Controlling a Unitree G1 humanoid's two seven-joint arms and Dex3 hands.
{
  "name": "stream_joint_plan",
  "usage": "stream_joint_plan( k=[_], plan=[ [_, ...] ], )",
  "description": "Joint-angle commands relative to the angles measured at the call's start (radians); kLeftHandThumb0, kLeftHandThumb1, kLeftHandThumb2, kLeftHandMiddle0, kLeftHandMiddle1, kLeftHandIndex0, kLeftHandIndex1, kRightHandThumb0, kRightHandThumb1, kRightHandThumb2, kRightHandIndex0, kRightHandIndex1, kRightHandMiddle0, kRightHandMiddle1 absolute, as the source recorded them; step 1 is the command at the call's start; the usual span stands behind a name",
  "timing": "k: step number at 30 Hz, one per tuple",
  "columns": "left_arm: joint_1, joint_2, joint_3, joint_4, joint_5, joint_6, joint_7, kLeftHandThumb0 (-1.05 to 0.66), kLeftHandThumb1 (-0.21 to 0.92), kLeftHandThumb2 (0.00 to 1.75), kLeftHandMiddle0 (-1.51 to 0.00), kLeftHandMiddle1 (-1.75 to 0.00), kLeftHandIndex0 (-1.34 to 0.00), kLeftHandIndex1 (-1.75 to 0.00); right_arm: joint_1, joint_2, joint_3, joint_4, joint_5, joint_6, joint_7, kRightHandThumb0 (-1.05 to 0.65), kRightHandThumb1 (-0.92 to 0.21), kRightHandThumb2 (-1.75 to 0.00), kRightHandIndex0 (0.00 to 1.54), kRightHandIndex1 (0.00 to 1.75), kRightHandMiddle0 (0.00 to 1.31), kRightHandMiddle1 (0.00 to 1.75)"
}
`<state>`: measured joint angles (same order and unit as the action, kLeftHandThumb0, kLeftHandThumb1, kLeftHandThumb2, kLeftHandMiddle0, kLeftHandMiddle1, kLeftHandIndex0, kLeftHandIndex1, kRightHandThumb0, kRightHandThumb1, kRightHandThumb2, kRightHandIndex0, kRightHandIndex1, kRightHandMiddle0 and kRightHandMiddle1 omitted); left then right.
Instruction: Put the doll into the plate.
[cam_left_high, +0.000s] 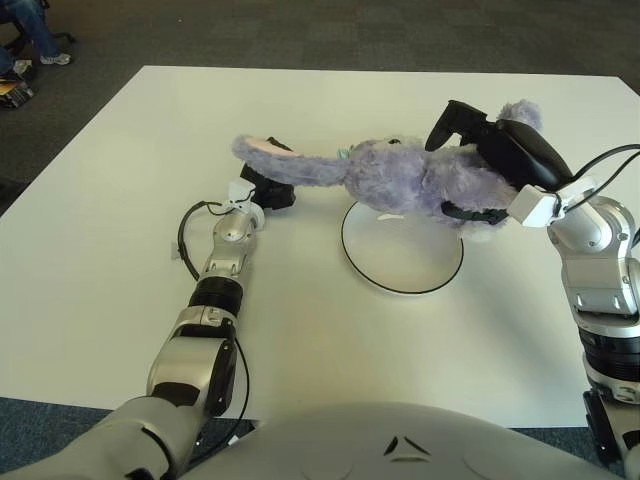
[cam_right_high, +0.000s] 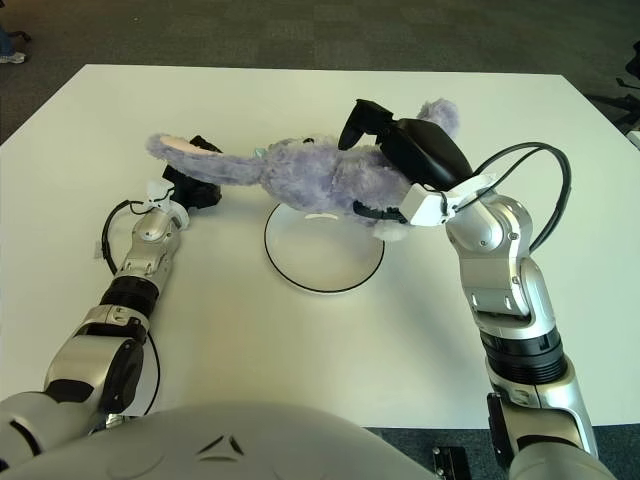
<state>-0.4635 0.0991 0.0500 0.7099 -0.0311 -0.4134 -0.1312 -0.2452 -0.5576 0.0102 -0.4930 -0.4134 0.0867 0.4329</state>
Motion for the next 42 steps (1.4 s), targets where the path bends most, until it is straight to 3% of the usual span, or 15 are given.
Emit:
stream_joint_plan(
  k=[1, 17, 30, 42],
  plan=[
    [0.048, -0.005, -0.002, 0.034, -0.001, 0.011, -0.013, -0.43, 0.49, 1.1, -1.19, -1.75, -0.48, -1.75, 0.006, -0.003, -0.016, 0.003, 0.017, -0.015, -0.009, -0.43, -0.22, -1.06, 1.23, 1.75, 0.02, 1.32],
    [0.048, -0.005, -0.001, 0.033, 0.002, 0.013, -0.011, -0.43, 0.49, 1.1, -1.19, -1.75, -0.48, -1.75, 0.012, -0.007, -0.029, 0.04, 0.041, -0.073, -0.024, -0.49, -0.26, -1.02, 1.25, 1.75, 0.0, 1.24],
    [0.05, -0.006, 0.001, 0.03, -0.002, 0.014, -0.015, -0.43, 0.49, 1.09, -1.18, -1.75, -0.47, -1.75, 0.018, -0.001, -0.04, 0.066, 0.099, -0.103, -0.013, -0.46, -0.23, -1.02, 1.26, 1.75, 0.0, 1.21],
    [0.051, -0.009, 0.0, 0.019, -0.002, 0.032, -0.012, -0.43, 0.49, 1.1, -1.19, -1.75, -0.48, -1.75, 0.027, -0.006, -0.062, 0.032, 0.245, -0.016, 0.07, -0.42, -0.18, -1.04, 1.18, 1.75, 0.0, 1.09]
  ],
)
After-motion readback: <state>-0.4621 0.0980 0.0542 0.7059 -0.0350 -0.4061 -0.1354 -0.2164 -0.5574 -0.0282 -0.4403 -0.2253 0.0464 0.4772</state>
